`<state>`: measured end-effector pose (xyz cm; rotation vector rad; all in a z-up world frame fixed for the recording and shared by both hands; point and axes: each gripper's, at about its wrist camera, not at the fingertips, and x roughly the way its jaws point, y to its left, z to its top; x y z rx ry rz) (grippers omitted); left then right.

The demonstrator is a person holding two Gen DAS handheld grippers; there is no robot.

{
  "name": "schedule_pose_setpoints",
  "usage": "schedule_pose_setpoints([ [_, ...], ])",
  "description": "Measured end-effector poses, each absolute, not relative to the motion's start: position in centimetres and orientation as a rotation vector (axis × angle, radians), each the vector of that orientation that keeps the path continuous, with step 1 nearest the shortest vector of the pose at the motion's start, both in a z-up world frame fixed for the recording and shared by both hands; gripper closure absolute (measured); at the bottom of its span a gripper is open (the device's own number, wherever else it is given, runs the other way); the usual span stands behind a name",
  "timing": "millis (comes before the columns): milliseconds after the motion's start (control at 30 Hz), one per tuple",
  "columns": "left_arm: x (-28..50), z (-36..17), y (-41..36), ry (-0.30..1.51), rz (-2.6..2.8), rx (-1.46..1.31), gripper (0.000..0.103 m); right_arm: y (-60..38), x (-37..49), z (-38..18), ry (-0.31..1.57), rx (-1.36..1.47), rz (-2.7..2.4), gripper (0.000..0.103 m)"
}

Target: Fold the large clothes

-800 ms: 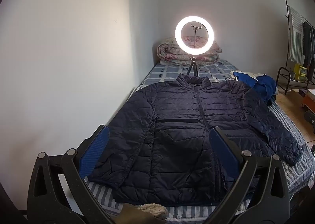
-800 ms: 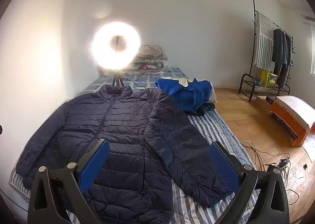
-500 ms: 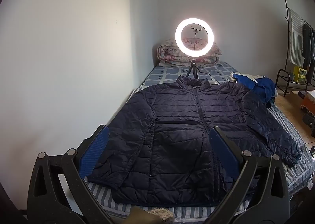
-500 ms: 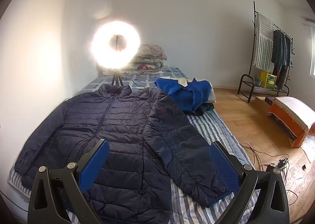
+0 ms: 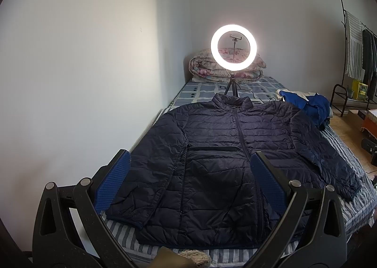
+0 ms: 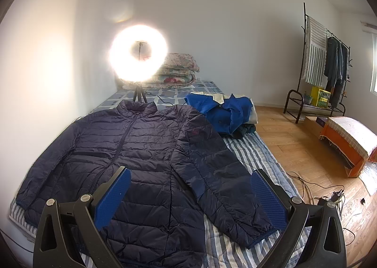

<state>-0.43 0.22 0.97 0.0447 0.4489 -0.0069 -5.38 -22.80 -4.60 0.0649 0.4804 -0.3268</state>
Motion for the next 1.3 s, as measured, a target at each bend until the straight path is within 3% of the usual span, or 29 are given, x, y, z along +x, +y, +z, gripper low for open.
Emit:
schedule_pose_setpoints([
  [1300, -0.53, 0.95, 0.83, 0.432, 0.011, 0.030, 0.000, -22.64, -5.19, -4.61, 0.485, 0.056, -0.346, 0.000],
])
